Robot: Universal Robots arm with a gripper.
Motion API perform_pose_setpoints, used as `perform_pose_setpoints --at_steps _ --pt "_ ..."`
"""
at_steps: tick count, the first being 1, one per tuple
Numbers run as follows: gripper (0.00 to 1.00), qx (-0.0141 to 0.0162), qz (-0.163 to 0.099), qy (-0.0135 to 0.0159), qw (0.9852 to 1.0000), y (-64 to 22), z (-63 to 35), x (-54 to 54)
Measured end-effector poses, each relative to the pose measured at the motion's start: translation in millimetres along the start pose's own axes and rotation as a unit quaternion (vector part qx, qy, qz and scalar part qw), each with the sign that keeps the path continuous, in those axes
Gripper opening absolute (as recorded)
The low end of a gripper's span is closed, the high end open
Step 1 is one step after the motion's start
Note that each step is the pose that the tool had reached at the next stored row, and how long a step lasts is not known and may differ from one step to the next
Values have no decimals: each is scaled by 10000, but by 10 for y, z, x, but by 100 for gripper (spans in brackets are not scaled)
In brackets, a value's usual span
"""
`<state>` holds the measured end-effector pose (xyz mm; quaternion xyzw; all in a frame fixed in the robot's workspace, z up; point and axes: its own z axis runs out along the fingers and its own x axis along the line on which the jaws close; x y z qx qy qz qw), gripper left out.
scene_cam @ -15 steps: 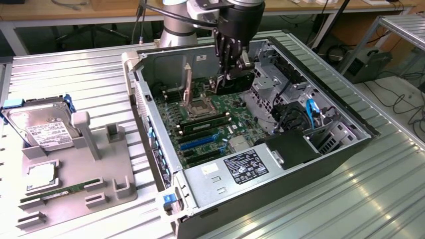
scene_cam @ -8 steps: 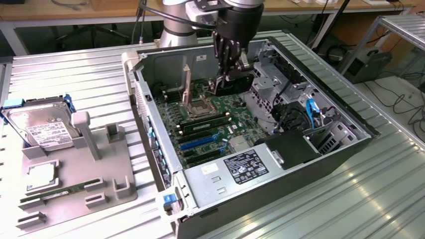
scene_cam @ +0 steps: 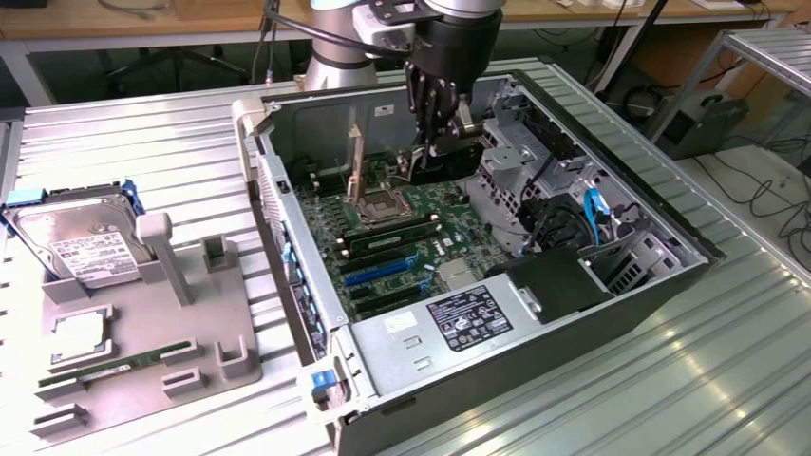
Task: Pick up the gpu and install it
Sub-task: 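Insert the gpu into the slot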
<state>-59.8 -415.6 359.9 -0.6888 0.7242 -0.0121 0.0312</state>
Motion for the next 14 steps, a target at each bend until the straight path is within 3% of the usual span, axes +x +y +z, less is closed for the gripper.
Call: perform_pose_setpoints --at_steps 14 --pt "26 0 0 0 10000 14 24 13"
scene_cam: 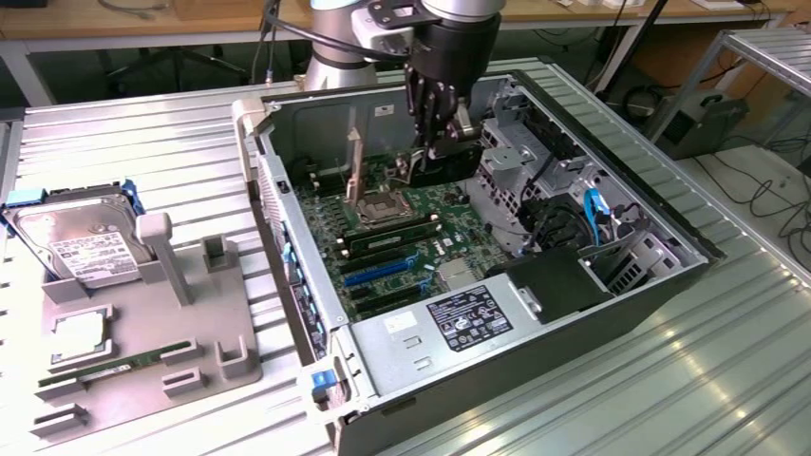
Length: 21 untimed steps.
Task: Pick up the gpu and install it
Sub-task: 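Insert the gpu into the slot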
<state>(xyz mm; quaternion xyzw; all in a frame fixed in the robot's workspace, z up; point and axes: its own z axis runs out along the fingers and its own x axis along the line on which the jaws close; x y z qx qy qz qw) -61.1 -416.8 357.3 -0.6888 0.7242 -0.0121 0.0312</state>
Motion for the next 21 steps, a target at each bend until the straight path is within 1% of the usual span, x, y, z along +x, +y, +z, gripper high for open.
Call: perform_pose_setpoints --at_steps 21 --pt "26 0 0 0 10000 25 41 19"
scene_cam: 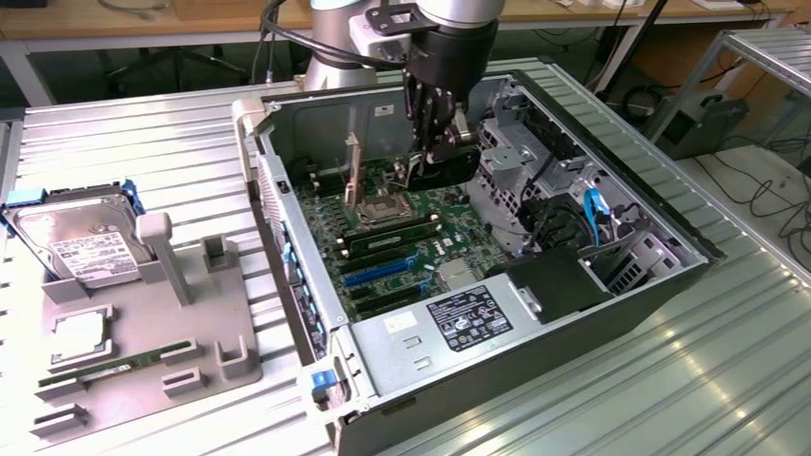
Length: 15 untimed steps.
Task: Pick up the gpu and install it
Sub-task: 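Insert the gpu into the slot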
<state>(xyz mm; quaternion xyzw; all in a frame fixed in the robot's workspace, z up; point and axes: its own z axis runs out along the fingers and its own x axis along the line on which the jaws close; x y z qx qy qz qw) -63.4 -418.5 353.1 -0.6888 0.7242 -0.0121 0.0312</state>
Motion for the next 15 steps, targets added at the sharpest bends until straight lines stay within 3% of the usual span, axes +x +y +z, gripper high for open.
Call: perform_pose_setpoints --at_steps 15 --pt "26 0 0 0 10000 10 29 12"
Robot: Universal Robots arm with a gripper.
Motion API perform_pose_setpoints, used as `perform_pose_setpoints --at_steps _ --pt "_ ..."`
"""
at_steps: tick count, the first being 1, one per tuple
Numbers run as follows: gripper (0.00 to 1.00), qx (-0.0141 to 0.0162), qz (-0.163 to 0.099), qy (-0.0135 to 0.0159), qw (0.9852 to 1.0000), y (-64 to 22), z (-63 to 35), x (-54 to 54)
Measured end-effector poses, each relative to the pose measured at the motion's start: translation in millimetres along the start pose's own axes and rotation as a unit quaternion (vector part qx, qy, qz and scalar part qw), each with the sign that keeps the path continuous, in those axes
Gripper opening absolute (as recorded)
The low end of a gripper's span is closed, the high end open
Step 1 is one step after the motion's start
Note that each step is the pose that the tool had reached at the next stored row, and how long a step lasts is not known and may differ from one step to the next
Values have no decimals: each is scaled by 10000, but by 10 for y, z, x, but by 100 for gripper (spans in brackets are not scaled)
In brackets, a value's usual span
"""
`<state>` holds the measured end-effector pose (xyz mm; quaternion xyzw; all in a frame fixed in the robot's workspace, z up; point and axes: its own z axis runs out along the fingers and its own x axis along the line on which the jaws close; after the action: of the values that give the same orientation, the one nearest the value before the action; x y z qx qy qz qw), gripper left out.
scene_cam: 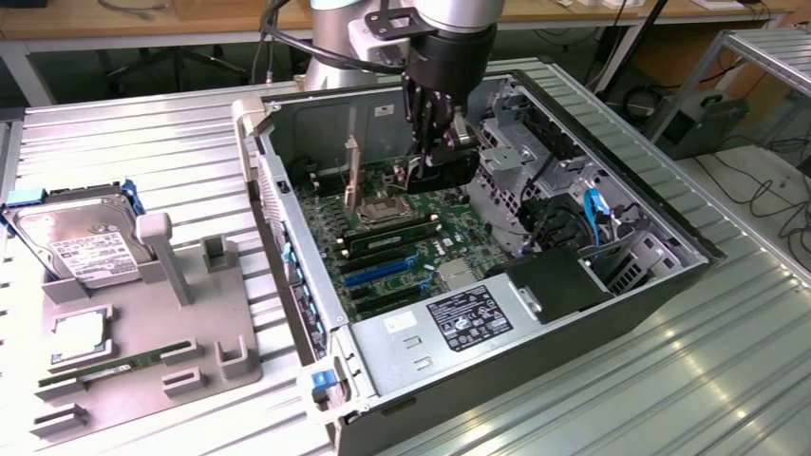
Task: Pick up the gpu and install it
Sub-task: 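Insert the gpu into the slot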
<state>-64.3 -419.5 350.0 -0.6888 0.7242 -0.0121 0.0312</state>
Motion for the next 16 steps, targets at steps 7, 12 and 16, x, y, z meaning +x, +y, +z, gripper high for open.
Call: perform_pose_setpoints --at_steps 7,12,16 --pt "26 0 0 0 10000 8 16 5" --pt "26 0 0 0 10000 23 26 8" --pt "26 0 0 0 10000 43 35 13"
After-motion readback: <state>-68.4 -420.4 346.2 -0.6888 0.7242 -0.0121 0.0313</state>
